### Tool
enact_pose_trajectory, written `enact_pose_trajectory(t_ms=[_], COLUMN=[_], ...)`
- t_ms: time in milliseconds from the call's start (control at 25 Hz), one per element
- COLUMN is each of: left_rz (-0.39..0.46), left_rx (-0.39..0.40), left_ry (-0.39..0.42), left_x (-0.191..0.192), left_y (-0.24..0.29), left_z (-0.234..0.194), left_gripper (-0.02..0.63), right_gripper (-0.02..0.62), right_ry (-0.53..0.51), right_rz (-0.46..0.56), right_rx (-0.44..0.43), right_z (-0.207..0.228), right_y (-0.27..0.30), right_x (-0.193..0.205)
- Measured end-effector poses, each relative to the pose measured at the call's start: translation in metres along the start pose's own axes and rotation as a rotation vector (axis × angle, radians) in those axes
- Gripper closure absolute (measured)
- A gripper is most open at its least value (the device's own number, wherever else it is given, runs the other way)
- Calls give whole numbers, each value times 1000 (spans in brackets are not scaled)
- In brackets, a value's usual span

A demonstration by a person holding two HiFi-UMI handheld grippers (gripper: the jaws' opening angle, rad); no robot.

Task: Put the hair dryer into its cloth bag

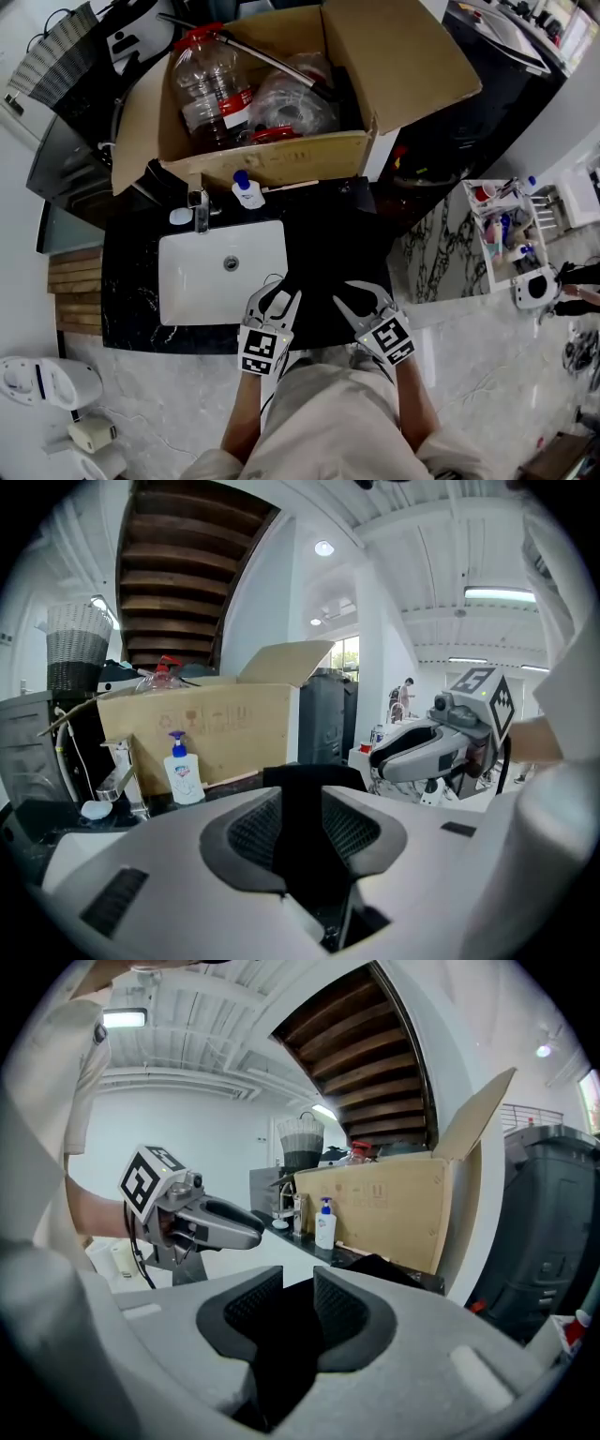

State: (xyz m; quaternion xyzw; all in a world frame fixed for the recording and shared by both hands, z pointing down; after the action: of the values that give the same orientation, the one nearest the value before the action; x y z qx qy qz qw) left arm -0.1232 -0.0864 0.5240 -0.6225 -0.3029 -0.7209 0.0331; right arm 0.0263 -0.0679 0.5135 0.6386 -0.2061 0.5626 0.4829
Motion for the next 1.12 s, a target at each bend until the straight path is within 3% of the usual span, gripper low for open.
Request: enact_pose_trajectory(t_ms=[400, 520, 640, 800, 1120], left_rz=[151, 165, 171, 176, 182], left_rx=[75, 103, 131, 160, 216], left_ry=[-2, 9, 17, 24, 41], left_x=[-38, -43, -46, -48, -51], left_y=[-14, -14, -12, -10, -5], left_z=[12, 16, 19, 21, 26], left_gripper=[506, 508, 508, 508, 511], right_gripper=[508, 509, 509, 509, 509], right_ry=[-58, -32, -119, -38, -88], right_rz=[114, 160, 163, 182, 184], right_rx=[101, 128, 131, 179, 240], right_z=[-5, -6, -4, -5, -2], right_y=[-14, -20, -23, -29, -39], right_x=[-33, -37, -38, -38, -36])
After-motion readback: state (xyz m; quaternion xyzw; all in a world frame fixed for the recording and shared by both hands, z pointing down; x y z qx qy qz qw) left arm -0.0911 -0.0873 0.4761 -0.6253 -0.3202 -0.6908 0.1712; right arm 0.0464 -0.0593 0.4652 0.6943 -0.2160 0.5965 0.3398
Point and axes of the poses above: the fingertips, and each gripper's own axes: y forward along the fingers, z to its right, x out of its underside, the point moved 5 cm from there along -y, backward along the fingers, and after that the axes turned 10 degrees about -x, right-handed, at the moved point
